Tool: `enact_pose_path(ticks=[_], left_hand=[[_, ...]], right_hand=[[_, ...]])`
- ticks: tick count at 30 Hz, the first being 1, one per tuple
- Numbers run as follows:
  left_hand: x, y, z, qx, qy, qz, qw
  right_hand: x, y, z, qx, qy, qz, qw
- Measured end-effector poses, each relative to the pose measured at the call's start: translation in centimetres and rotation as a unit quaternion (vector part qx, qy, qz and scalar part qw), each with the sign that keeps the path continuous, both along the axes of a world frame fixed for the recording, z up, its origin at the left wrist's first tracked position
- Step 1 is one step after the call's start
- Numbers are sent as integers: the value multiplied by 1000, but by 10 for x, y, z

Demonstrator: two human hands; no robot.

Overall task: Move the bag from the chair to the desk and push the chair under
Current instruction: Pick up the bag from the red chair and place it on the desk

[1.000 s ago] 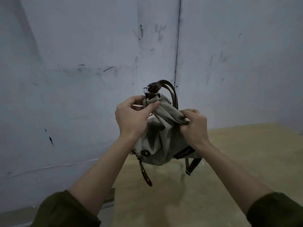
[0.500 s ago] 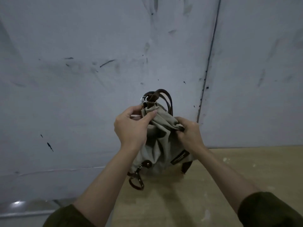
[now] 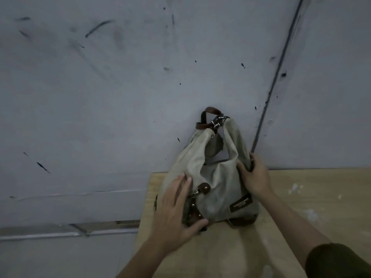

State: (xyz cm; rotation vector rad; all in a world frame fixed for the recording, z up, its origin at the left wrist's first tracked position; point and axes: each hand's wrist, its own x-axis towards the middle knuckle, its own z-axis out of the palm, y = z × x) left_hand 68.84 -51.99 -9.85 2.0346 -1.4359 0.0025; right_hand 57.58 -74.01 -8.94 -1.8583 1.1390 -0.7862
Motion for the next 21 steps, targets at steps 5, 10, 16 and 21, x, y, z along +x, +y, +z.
enact_pose_path(ticks=[5, 10, 16, 21], left_hand=[[4, -17, -15, 67, 0, 42, 997], [15, -19, -27, 124, 33, 71, 989], [35, -45, -20, 174, 72, 143, 972], [43, -64, -6, 281, 73, 179, 940]], right_hand=[[-32, 44, -39, -133, -49, 28, 990], [-41, 58, -66, -209, 135, 116, 962], [-23, 53, -52, -154, 219, 91, 959], [-9, 48, -40, -130, 262, 62, 954]])
